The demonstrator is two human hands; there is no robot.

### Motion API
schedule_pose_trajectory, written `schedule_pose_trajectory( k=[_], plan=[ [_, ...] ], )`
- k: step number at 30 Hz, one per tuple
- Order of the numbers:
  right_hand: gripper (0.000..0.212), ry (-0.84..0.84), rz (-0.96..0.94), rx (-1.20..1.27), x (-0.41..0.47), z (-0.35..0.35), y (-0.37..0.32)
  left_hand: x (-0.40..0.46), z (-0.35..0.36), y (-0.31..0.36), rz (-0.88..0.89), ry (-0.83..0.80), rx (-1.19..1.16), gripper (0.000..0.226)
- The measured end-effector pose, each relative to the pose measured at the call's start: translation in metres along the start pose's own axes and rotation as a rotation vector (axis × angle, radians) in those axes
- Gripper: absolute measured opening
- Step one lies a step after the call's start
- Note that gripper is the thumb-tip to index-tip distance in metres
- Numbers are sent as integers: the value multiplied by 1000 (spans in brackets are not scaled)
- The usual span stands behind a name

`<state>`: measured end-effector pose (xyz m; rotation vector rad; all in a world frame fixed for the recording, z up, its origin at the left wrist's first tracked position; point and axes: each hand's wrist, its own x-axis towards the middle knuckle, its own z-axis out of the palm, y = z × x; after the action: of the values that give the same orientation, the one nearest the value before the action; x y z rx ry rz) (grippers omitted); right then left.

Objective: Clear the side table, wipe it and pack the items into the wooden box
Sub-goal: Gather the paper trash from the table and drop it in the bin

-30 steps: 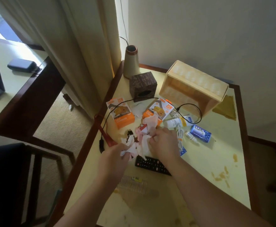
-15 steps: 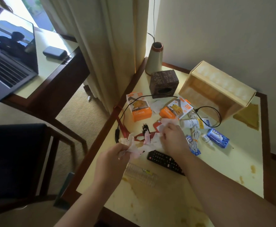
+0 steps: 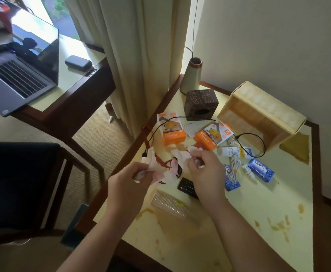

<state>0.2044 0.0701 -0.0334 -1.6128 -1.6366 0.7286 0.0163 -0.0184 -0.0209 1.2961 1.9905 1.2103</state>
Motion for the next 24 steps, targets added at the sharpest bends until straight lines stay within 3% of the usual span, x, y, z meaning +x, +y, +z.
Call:
schedule_pose_trajectory(
  k=[4,10,16,24],
  plan=[
    [16,13,-36,62,-20,6,-30,-6,-33,-2,4,69,-10,16],
    [17,-186,-156,24,-67,45,-76,-33,-97,-16,-34,182,-75,15],
    [19,-439,-284,91,-142,112,-114,-75,-169,-60,-196,287,-119,11],
    [12,-527,-449,117,-241,197,-132,-142,-252,-141,-364,309,-138,14]
  ],
)
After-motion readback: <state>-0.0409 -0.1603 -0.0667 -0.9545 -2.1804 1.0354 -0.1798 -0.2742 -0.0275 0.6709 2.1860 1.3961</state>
